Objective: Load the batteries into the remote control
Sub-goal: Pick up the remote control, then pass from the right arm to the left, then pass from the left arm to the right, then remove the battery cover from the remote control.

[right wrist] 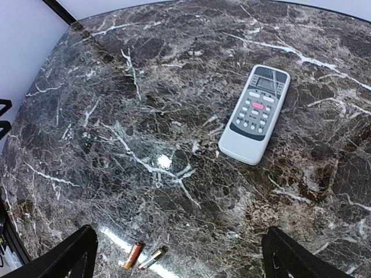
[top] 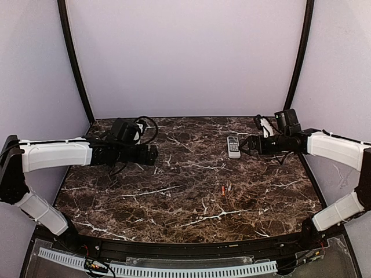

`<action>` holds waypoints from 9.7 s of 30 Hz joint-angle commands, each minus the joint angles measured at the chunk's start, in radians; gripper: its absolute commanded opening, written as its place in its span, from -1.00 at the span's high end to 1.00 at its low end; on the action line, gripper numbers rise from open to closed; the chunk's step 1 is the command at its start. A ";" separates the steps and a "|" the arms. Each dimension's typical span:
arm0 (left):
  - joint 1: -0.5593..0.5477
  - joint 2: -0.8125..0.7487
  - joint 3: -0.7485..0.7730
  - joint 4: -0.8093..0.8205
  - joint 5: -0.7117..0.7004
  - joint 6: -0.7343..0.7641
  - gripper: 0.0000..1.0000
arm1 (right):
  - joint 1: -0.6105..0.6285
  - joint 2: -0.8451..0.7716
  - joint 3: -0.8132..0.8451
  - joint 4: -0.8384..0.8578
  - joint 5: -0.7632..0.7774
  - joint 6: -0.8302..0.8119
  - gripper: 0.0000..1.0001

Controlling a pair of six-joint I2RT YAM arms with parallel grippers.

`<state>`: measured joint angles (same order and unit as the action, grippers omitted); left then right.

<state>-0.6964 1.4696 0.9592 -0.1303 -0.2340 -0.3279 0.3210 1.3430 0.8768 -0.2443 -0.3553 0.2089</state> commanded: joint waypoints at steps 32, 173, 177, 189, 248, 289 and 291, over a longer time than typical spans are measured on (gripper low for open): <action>-0.009 -0.322 -0.203 0.103 -0.376 -0.062 -0.99 | 0.050 0.763 0.762 -0.422 0.266 -0.022 -0.97; -0.210 -0.147 0.140 0.236 0.327 0.356 0.24 | 0.401 0.132 0.662 -0.155 -0.249 0.115 -0.87; -0.210 -0.129 0.169 0.179 0.315 0.388 0.23 | 0.418 0.166 0.709 -0.252 -0.228 0.103 -0.84; -0.252 -0.020 0.267 0.006 0.186 0.481 0.26 | 0.435 0.239 0.779 -0.375 -0.156 0.091 -0.68; -0.111 -0.161 0.017 0.384 0.444 0.010 -0.97 | 0.271 -0.018 0.145 0.383 -0.370 0.387 1.00; -0.133 0.081 0.032 0.580 0.487 -0.344 0.40 | 0.314 0.027 -0.006 0.708 -0.390 0.516 1.00; -0.133 0.077 0.027 0.584 0.491 -0.343 0.43 | 0.308 0.021 -0.017 0.732 -0.400 0.532 1.00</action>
<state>-0.8326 1.5581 0.9890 0.4774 0.3000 -0.6987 0.6193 1.3838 0.8612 0.4091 -0.6983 0.7086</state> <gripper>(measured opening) 0.304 0.148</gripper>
